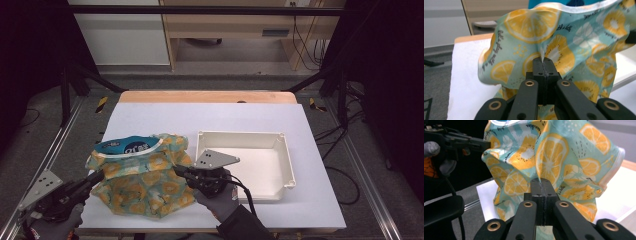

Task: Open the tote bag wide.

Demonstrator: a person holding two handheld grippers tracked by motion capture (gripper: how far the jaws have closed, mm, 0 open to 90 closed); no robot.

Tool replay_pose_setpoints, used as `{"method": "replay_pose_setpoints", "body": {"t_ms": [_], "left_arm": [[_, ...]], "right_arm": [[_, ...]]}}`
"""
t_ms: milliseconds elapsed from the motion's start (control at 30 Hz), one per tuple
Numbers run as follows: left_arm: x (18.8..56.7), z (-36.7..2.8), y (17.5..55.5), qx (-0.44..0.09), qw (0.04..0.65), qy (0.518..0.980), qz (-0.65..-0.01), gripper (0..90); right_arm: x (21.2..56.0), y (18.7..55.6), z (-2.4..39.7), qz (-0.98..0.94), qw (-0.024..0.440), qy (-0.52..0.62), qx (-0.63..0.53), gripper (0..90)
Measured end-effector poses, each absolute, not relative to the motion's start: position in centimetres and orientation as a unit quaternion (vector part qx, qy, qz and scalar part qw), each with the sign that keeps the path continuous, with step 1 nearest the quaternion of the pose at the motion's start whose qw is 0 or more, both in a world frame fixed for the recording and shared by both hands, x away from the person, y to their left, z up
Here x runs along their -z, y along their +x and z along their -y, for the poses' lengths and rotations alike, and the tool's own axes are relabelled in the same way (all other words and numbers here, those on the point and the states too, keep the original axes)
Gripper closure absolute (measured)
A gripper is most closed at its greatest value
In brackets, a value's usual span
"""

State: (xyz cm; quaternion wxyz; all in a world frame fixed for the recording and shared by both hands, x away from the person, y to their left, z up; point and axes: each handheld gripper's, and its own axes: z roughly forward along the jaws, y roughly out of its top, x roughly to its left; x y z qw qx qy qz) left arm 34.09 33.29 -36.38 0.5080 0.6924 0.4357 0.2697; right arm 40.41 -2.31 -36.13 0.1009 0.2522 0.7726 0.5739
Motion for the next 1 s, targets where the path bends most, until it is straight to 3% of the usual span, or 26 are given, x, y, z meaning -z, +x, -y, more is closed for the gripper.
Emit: {"method": "replay_pose_setpoints", "body": {"t_ms": [1000], "left_arm": [[41.3, -32.5, 35.3, -0.234, 0.446, 0.74, -0.446, 89.8]], "right_arm": [[42.3, 39.8, 1.2, -0.816, 0.08, 0.273, -0.503, 89.5]]}}
